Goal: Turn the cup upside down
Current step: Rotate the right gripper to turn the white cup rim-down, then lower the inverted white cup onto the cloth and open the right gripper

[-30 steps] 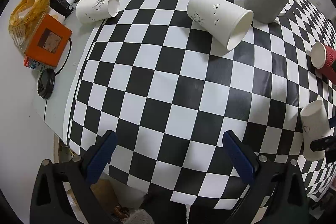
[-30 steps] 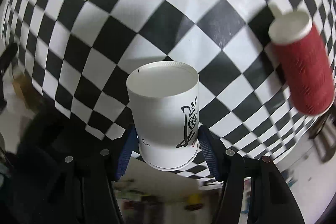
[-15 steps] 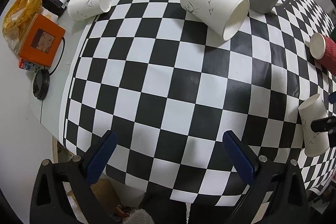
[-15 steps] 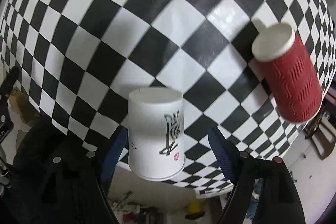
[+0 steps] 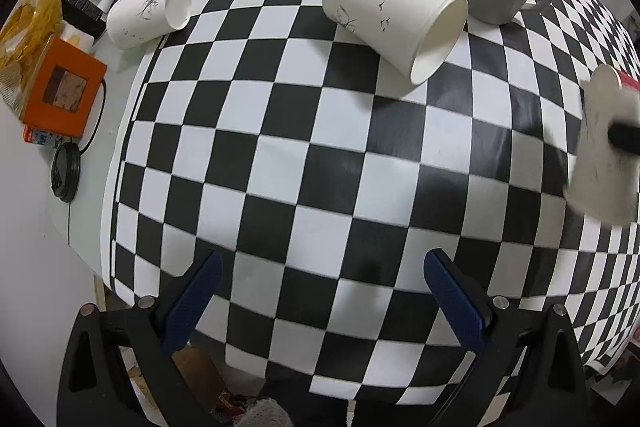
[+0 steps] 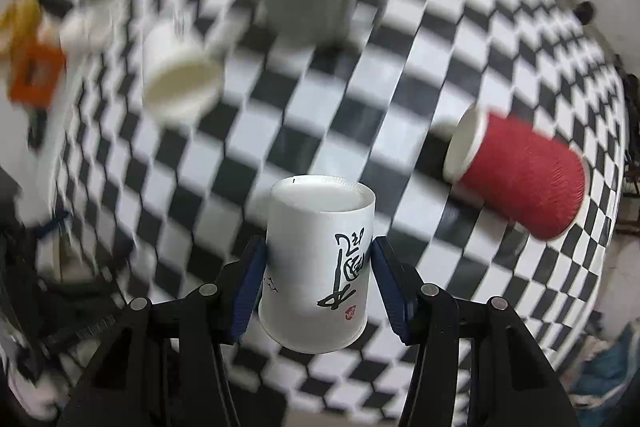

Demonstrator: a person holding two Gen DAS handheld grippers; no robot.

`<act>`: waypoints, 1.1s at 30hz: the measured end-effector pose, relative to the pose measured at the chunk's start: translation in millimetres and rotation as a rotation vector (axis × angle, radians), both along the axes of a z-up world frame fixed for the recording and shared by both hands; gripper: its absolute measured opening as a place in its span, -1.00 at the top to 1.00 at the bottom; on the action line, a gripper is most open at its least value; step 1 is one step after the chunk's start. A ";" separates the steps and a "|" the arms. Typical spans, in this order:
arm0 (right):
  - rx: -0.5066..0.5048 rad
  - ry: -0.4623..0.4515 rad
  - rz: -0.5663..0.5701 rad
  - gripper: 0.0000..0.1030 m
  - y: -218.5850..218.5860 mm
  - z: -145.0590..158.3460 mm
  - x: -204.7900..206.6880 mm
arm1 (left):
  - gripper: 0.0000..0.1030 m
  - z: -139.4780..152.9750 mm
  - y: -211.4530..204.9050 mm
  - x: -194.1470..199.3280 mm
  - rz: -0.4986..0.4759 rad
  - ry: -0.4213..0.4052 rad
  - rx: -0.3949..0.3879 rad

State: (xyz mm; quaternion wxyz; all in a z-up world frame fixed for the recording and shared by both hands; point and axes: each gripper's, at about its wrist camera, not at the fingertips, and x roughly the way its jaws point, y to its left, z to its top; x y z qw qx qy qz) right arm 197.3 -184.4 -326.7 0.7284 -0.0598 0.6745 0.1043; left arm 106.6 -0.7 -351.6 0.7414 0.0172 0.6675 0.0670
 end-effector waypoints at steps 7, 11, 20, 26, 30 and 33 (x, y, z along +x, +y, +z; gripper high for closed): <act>0.061 -0.371 -0.194 -0.09 -9.9 -4.6 0.3 | -0.99 -3.8 -12.3 17.2 0.000 -0.017 -0.036; 0.056 -0.467 -0.192 -0.09 -8.4 -7.2 -25.2 | -0.99 0.4 -19.2 18.5 -0.009 -0.039 -0.060; 0.028 -0.419 -0.203 -0.11 -18.8 -15.4 -72.1 | -0.99 18.9 -37.1 9.5 -0.071 -0.090 -0.061; -0.015 -0.373 -0.286 -0.67 -39.1 -2.4 -92.2 | -0.99 42.3 -45.9 -2.9 -0.098 -0.123 -0.051; -0.069 -0.354 -0.329 -0.94 -52.7 16.8 -108.1 | -0.99 66.8 -52.2 -12.4 -0.110 -0.156 -0.054; -0.099 -0.364 -0.341 -0.97 -61.1 39.7 -120.8 | -0.99 90.8 -56.0 -20.5 -0.118 -0.190 -0.063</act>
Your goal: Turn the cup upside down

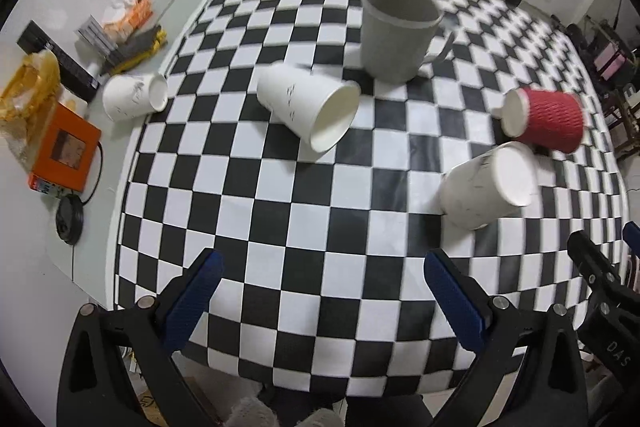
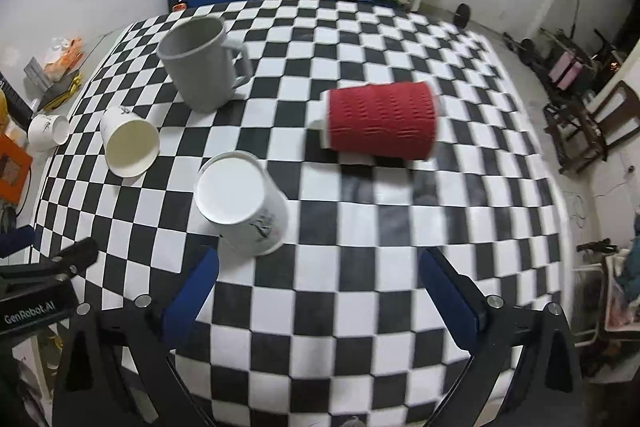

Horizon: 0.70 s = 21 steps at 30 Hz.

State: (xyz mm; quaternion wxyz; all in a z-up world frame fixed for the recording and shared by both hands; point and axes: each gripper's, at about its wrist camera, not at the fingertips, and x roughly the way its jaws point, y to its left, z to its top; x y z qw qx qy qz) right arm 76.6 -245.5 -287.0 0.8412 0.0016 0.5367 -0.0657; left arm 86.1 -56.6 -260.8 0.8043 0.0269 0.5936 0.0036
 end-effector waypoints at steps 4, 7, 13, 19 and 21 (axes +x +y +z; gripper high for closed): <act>0.002 -0.016 0.001 -0.97 -5.8 37.2 -16.5 | -0.99 37.4 -4.7 -12.3 -0.009 -0.053 -0.011; 0.006 -0.029 0.012 -0.97 -5.5 65.6 -28.4 | -0.99 65.9 -7.8 -27.7 -0.016 -0.084 -0.026; -0.015 -0.042 -0.004 -0.97 -1.6 120.9 -54.5 | -0.99 122.8 -6.0 -53.6 -0.049 -0.151 -0.023; -0.055 -0.074 -0.040 -0.97 9.3 175.6 -87.3 | -0.99 167.6 3.6 -79.6 -0.085 -0.196 -0.030; -0.056 -0.082 -0.047 -0.98 13.8 191.7 -98.9 | -0.99 178.0 7.2 -87.2 -0.091 -0.205 -0.041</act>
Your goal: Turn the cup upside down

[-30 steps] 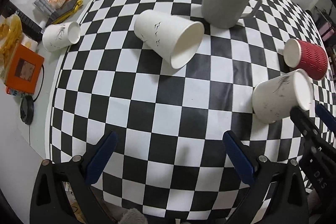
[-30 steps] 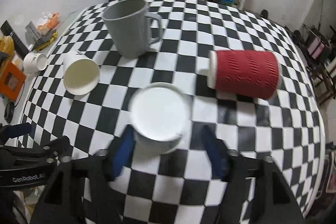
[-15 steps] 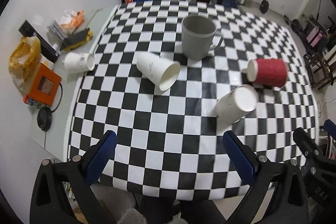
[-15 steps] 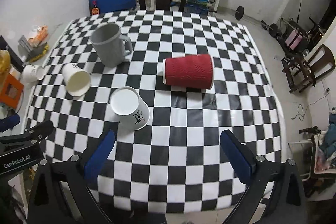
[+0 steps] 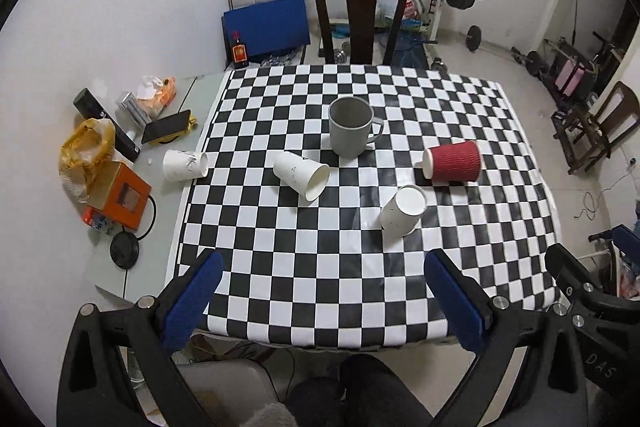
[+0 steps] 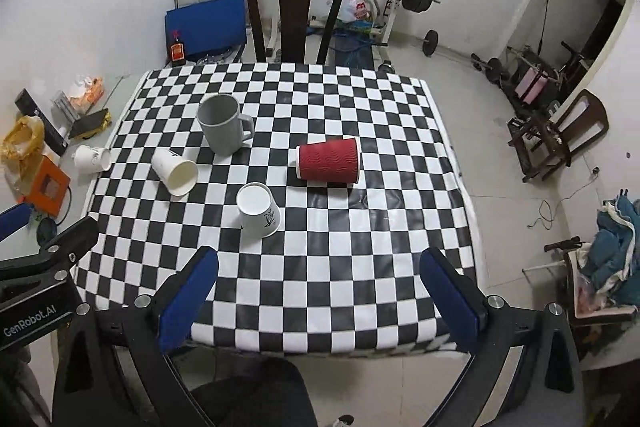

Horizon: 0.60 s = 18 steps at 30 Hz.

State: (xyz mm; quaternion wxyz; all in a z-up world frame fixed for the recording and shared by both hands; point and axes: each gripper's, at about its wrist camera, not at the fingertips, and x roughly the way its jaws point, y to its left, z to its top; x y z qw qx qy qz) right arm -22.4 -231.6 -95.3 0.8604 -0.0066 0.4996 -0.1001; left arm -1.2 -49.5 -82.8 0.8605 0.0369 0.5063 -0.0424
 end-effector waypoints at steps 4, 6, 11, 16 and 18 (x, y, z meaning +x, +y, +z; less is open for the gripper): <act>0.008 -0.026 -0.029 -0.98 6.1 28.4 -24.0 | -0.99 20.9 7.8 -17.0 -0.015 -0.033 -0.010; 0.007 -0.045 -0.046 -0.98 9.5 42.4 -36.9 | -0.99 29.7 11.9 -24.6 -0.018 -0.051 -0.012; 0.004 -0.087 -0.077 -0.97 19.2 66.8 -61.3 | -0.99 45.4 23.0 -41.2 -0.025 -0.078 -0.020; 0.025 -0.108 -0.099 -0.98 30.5 78.6 -77.1 | -0.99 53.6 30.4 -52.5 -0.034 -0.088 -0.016; 0.025 -0.118 -0.101 -0.98 35.2 81.9 -82.1 | -0.99 55.9 32.1 -55.8 -0.030 -0.088 -0.015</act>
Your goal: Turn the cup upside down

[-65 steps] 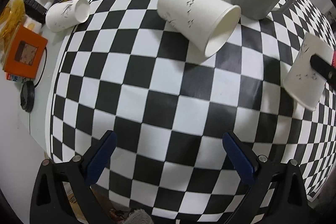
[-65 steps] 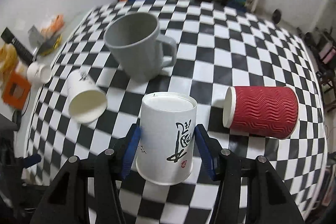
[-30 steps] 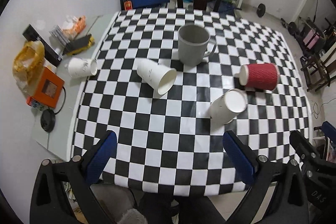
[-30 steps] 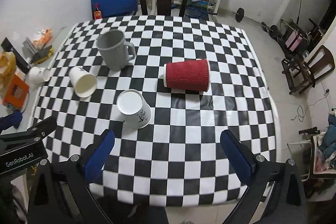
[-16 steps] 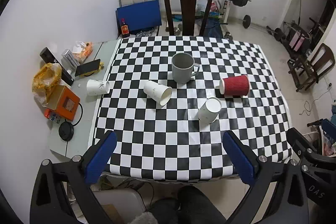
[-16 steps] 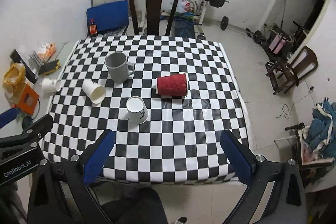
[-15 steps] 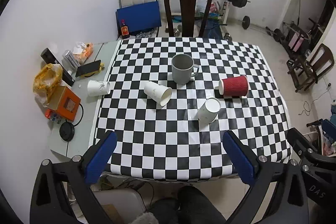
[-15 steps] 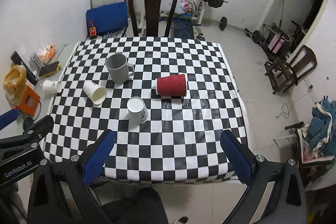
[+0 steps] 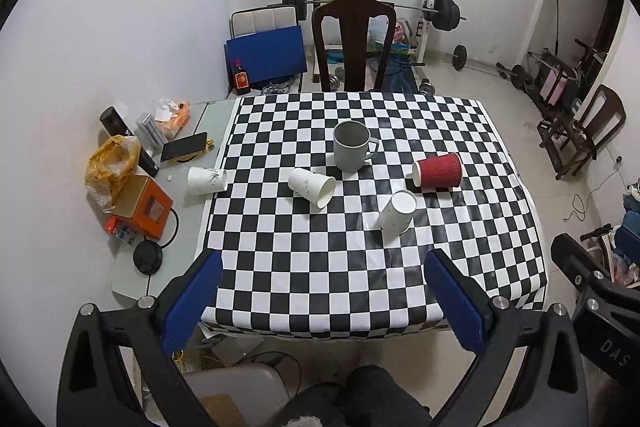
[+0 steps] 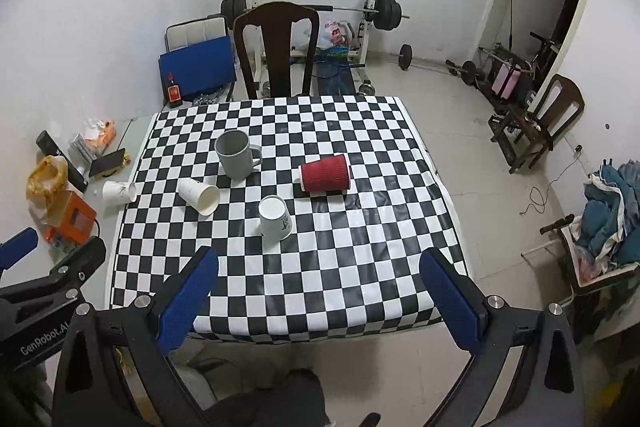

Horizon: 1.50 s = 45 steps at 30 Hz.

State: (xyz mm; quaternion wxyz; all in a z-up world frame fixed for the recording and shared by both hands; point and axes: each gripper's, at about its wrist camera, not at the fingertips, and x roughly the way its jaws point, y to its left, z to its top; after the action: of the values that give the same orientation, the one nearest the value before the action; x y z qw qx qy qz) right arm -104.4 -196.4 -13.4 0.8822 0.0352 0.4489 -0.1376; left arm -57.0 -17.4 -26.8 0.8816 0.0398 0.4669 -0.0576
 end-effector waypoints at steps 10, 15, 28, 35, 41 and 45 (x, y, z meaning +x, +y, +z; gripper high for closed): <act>-0.020 -0.034 0.006 -0.98 1.9 22.3 -14.8 | -0.99 15.5 -2.1 -8.2 0.006 -0.014 -0.014; -0.031 -0.045 0.006 -0.98 -3.8 29.5 -16.7 | -0.99 25.3 -5.7 -8.9 0.017 -0.032 -0.014; -0.036 -0.049 0.018 -0.98 -11.5 38.0 -17.1 | -0.99 28.2 -9.8 -10.7 0.034 -0.034 -0.009; -0.030 -0.047 0.024 -0.98 -16.4 38.8 -17.0 | -0.99 28.4 -10.3 -10.6 0.041 -0.032 -0.009; -0.031 -0.042 0.030 -0.98 -16.1 38.3 -16.2 | -0.99 29.4 -9.5 -11.3 0.039 -0.030 -0.011; -0.030 -0.038 0.036 -0.98 -16.6 34.2 -17.7 | -0.99 28.2 -8.6 -11.1 0.033 -0.030 -0.009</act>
State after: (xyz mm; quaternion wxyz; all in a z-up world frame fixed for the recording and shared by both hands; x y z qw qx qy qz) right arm -122.2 -212.9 20.8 0.8934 0.0163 0.4305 -0.1278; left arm -68.0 -26.1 1.4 0.8894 0.0290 0.4539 -0.0447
